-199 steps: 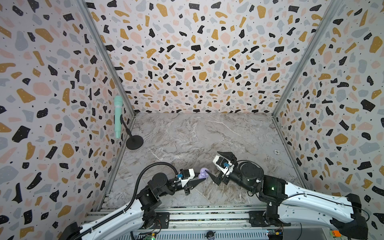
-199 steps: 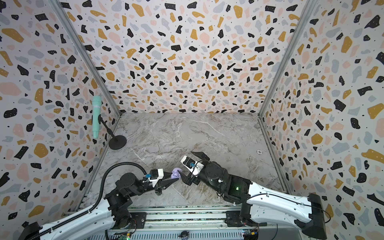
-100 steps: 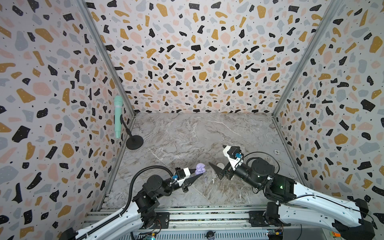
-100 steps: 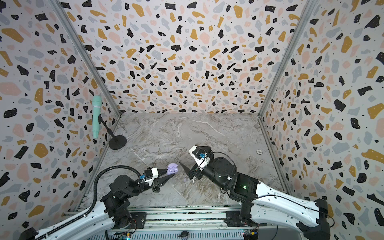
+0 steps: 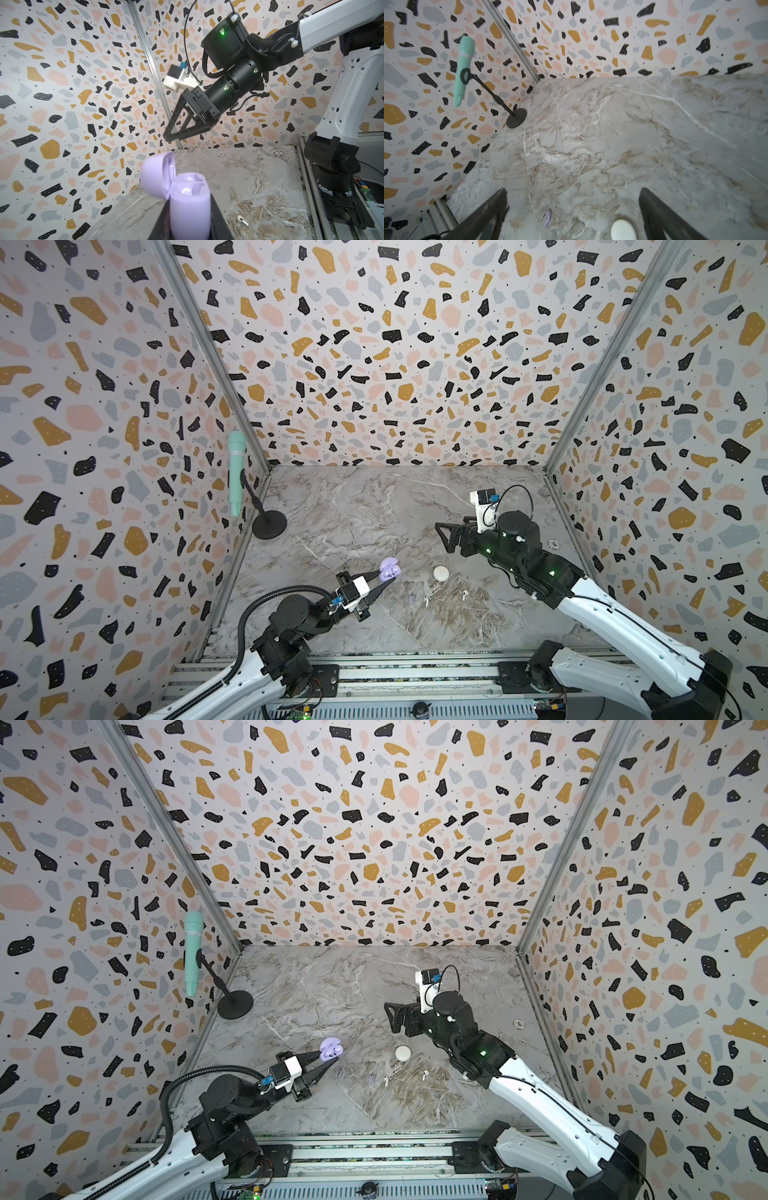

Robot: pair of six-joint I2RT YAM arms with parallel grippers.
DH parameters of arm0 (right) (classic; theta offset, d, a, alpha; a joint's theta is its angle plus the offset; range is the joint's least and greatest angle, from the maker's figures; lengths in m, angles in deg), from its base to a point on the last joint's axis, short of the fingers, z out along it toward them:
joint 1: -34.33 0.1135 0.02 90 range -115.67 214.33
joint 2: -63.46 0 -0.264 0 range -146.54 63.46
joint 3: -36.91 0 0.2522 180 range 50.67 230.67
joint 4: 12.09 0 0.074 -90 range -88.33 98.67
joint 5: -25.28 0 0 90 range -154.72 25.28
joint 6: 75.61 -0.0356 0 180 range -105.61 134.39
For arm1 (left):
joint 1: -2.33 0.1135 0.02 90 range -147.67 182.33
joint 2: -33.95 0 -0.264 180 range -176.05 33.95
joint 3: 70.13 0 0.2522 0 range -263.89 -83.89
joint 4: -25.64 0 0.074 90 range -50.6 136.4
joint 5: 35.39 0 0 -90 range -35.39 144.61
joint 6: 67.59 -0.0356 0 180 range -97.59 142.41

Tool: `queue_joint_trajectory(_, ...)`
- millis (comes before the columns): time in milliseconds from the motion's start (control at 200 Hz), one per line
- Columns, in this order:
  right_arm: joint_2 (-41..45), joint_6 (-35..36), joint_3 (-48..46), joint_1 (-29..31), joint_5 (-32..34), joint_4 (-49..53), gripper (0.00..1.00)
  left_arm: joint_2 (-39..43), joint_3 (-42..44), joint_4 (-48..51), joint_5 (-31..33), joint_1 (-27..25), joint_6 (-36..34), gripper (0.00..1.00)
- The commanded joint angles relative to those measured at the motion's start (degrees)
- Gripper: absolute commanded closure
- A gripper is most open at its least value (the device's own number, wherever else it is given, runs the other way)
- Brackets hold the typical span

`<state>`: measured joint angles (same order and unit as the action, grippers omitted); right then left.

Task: Insert the wireless bluetooth earbuds into the charging case

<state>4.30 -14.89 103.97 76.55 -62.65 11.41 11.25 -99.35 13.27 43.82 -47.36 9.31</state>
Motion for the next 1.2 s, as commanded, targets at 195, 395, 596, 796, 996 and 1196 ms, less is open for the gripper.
queue_joint_trajectory(195, -10.0, -9.7, 0.0, 0.6, -3.6, 5.7, 0.08, 8.0, 2.7, -0.8, 7.8, -0.2, -2.1, 1.00)
queue_joint_trajectory(395, -16.5, -10.9, 1.3, 7.3, 0.5, 7.3, 0.11, 9.7, 3.9, -0.4, 6.9, -0.4, -0.3, 1.00)
queue_joint_trajectory(596, -22.8, -12.6, 2.4, 12.1, 0.0, 7.5, 0.20, 12.3, 5.0, -1.1, 12.5, -0.5, -1.7, 1.00)
queue_joint_trajectory(796, -29.0, -13.7, 5.1, 14.9, -0.1, 9.7, 0.33, 13.5, 6.0, -1.9, 13.3, -0.4, -2.9, 1.00)
queue_joint_trajectory(996, -33.1, -13.8, 7.3, 15.7, -1.3, 10.7, 0.44, 13.6, 5.8, -1.2, 12.3, -0.4, -3.7, 1.00)
queue_joint_trajectory(1196, -35.6, -13.5, 7.5, 15.7, -2.6, 11.0, 0.54, 13.7, 6.0, -0.9, 11.1, -0.4, -4.5, 1.00)
